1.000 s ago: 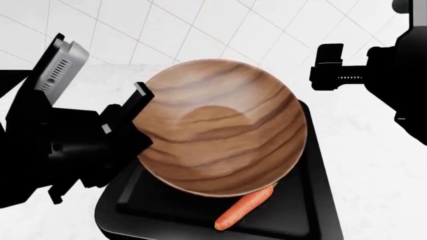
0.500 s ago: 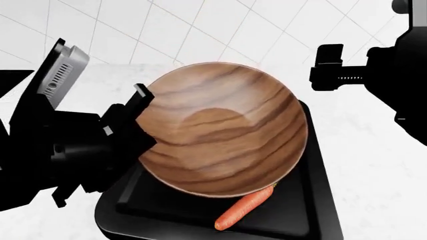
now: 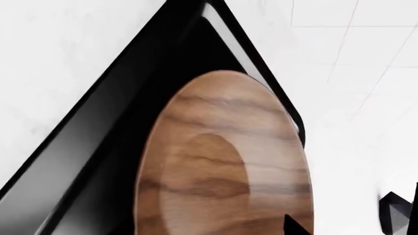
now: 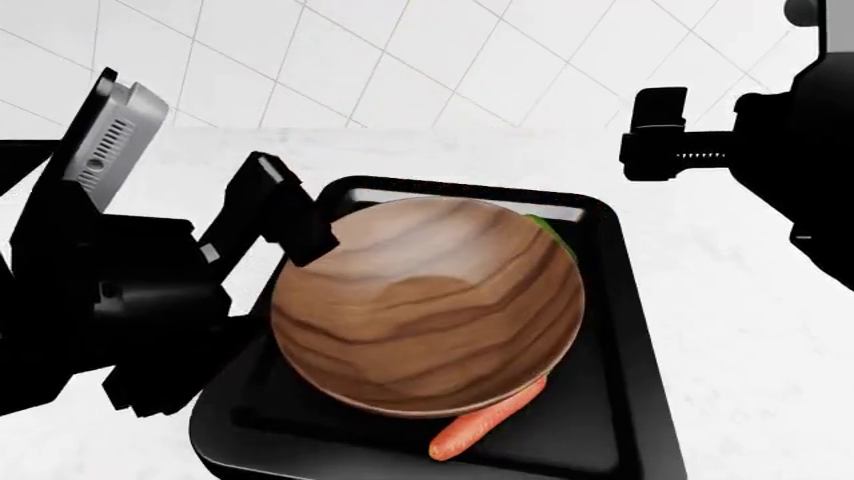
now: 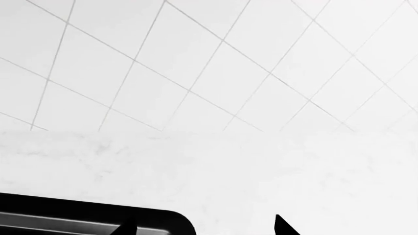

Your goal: Place the two vegetables and bowl onto the tray for setting up a vegetable dip station.

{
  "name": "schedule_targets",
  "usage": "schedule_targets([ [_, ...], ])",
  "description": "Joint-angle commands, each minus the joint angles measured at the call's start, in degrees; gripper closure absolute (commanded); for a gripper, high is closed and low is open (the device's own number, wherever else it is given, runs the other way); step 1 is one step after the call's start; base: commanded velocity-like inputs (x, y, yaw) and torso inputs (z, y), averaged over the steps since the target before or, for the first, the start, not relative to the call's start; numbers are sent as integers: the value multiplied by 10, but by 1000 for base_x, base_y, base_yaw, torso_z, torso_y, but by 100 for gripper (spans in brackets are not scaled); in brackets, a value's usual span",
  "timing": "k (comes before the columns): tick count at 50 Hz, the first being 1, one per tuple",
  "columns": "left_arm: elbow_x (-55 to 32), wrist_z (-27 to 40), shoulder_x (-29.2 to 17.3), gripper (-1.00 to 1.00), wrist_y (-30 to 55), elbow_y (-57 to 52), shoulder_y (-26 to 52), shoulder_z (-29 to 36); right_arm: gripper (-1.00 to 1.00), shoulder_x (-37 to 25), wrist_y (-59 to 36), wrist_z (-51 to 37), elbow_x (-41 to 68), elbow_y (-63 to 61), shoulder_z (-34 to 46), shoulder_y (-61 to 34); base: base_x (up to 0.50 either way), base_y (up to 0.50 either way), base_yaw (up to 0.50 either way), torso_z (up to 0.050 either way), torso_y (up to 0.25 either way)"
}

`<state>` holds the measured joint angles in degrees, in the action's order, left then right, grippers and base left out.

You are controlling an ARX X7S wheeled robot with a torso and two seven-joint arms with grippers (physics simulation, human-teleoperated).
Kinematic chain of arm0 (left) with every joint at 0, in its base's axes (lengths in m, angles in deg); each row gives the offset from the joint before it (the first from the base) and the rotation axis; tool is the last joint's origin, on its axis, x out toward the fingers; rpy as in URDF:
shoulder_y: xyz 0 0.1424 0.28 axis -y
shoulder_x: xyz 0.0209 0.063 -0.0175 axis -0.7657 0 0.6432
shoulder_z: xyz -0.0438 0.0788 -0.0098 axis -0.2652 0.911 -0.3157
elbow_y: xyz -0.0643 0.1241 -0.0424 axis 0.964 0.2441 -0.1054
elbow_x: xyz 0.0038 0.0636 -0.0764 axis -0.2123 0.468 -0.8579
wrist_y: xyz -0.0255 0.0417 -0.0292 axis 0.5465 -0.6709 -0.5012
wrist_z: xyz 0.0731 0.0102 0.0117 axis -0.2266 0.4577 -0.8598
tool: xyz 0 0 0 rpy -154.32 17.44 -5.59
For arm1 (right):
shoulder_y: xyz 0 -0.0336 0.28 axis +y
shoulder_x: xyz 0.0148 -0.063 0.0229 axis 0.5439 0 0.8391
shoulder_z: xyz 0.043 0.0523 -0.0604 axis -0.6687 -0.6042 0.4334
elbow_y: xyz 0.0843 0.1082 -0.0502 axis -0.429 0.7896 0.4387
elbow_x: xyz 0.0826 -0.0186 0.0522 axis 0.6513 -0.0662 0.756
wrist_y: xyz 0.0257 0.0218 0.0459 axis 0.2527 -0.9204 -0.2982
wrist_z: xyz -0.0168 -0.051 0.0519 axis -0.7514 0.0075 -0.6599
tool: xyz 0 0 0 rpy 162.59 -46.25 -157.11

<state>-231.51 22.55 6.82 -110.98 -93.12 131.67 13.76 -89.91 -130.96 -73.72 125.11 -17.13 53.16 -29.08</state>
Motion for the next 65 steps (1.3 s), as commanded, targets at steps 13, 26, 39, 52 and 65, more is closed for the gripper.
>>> schedule_targets([
  [13, 59, 17, -9, -100, 44, 64, 64, -21, -100, -3, -6, -13, 13, -7, -3, -19, 0, 0, 0, 0, 0],
  [26, 186, -26, 0, -100, 190, 156, 140, -17, -100, -1, -24, -38, 31, -14, -6, -61, 0, 0, 0, 0, 0],
  [39, 392, -47, -29, -100, 293, 150, 230, -23, -100, 39, -72, -97, 70, -25, -1, -181, 0, 0, 0, 0, 0],
  [52, 505, -42, -63, -100, 299, 128, 297, -74, -100, 98, -106, -135, 87, -40, -3, -314, 0, 0, 0, 0, 0],
  [65, 530, -40, -72, -100, 282, 109, 319, -109, -100, 130, -125, -114, 38, -63, -24, -393, 0, 0, 0, 0, 0],
])
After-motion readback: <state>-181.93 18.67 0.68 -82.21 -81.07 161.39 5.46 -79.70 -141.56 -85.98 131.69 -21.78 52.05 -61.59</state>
